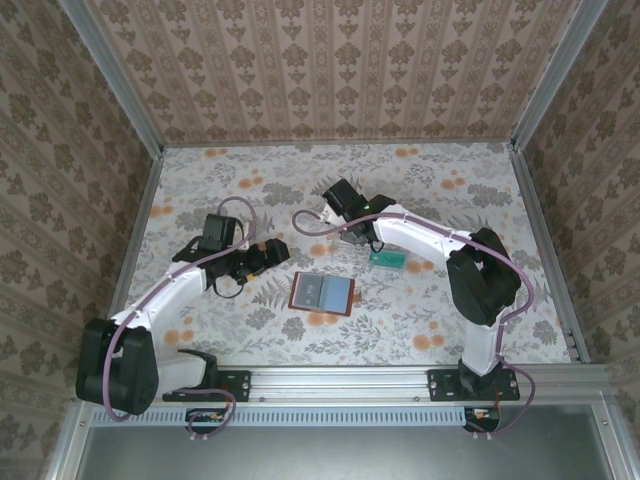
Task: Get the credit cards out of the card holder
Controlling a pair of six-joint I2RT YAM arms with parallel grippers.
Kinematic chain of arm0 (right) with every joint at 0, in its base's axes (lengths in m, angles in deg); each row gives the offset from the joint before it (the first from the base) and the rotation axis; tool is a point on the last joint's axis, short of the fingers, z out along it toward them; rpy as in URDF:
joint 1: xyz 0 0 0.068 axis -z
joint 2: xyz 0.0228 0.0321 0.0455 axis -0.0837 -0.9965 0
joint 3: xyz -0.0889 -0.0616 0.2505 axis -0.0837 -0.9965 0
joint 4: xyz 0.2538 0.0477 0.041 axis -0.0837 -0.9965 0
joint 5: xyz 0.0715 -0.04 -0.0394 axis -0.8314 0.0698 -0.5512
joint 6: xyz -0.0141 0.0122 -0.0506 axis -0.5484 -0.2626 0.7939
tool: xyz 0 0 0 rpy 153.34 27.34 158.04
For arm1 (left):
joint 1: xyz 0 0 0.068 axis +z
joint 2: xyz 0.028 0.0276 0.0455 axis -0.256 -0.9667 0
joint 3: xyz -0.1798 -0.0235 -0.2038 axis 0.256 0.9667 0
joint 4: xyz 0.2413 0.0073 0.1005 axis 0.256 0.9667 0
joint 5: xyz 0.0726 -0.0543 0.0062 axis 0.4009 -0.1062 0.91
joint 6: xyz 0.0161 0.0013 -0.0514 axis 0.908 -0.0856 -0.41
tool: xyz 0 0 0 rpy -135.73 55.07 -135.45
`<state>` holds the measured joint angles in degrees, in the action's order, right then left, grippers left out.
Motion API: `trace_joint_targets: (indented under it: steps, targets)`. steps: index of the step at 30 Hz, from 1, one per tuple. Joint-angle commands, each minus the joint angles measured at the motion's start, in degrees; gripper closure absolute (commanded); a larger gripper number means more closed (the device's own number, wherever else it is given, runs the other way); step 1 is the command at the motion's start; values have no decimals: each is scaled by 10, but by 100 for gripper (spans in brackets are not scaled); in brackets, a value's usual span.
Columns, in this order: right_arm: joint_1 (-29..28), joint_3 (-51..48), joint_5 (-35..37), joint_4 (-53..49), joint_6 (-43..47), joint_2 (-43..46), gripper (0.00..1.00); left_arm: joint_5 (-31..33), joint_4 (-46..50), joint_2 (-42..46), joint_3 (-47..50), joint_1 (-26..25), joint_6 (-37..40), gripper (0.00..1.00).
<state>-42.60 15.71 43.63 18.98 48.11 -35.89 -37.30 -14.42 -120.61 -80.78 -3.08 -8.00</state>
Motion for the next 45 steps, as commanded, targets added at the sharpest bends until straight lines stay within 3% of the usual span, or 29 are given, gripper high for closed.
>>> trace_joint_targets:
  steps: [1, 10, 21, 26, 30, 34, 36, 42, 45]
  targets:
    - [3, 16, 25, 4, -12, -3, 55, -6, 6, 8, 4, 3, 6, 0]
    - [3, 17, 37, 8, -17, 4, 56, -7, 5, 12, 7, 4, 5, 0]
    - [-5, -16, -18, -7, -77, 84, 55, -27, -13, 9, 11, 1, 0, 3]
    - [-22, -37, -60, -34, -186, 138, 60, -32, -31, -3, 12, -15, -7, 14]
    - [-38, -67, -114, -53, -319, 172, 70, -35, -41, -33, 4, -37, -13, 34]
    - [-62, -124, -136, -36, -456, 199, 76, -37, -44, -66, -12, -63, -9, 42]
    - [-74, -151, -151, -32, -527, 200, 84, -37, -46, -82, -18, -74, -10, 45]
    - [-109, -233, -189, 20, -667, 181, 88, -43, -47, -119, -24, -97, -1, 73]
    - [-119, -259, -208, 62, -712, 163, 87, -46, -43, -132, -26, -103, 5, 79]
